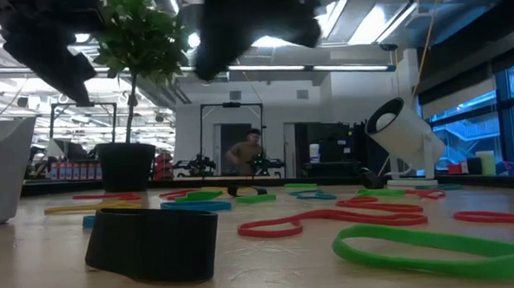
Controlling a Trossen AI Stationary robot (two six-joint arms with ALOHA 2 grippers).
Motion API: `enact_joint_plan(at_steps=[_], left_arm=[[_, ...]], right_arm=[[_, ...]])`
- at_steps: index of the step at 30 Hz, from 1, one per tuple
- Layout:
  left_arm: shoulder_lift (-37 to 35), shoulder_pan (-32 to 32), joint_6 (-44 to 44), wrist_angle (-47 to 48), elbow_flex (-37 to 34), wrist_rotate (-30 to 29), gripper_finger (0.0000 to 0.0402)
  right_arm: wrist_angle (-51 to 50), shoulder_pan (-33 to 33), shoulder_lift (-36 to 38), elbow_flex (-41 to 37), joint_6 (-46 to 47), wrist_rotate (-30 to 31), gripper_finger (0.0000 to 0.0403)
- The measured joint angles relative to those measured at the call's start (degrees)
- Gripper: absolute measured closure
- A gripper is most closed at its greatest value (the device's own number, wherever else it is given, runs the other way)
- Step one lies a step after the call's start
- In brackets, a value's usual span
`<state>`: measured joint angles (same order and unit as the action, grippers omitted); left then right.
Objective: Pick and place rubber bands into bin
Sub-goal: Put the red rubber band into the bin
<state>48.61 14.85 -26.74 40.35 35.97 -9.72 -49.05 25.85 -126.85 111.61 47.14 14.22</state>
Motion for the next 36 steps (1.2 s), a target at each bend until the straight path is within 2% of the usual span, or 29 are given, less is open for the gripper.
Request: enact_joint_plan(at_steps=[3, 7, 11, 15, 20, 26, 31, 36], left_arm=[[2.8, 0.01, 0.37, -1.35, 0.0, -1.16, 0.027], [7.76, -1.23, 1.9, -3.35, 0.47, -1.6, 0.0257], [14.35, -5.81, 2.01, -2.93, 2.74, -3.83, 0.0261], [21.53, -12.57, 1.97, -0.4, 5.81, -3.22, 0.0265], [29.36, -20.58, -2.7, 1.57, 7.39, -0.43, 0.0271], [35.85, -26.86, -4.34, 1.75, 7.39, 2.41, 0.0281], [38.54, -29.81, -5.66, 1.65, 7.39, 1.99, 0.029], [40.13, -31.47, -4.74, 1.33, 7.41, 1.72, 0.03]], right_arm=[[7.42, 1.37, 6.26, -13.1, 2.74, -0.75, 0.0401], [21.77, 2.92, 18.09, -32.48, 5.65, -0.95, 0.0401], [30.37, 3.34, 29.85, -49.68, 8.94, -0.94, 0.0402], [35.22, 3.31, 41.34, -61.47, 9.76, -2.23, 0.0402], [35.77, 3.32, 52.7, -70.22, 6.7, -2.32, 0.0402], [35.11, 2.76, 61.38, -76.72, 2.97, -2.37, 0.0402], [34.84, 2.76, 64.71, -79.11, 2.23, -2.32, 0.0402], [35.07, 2.7, 64.9, -79.27, 3.38, -1.87, 0.0402]])
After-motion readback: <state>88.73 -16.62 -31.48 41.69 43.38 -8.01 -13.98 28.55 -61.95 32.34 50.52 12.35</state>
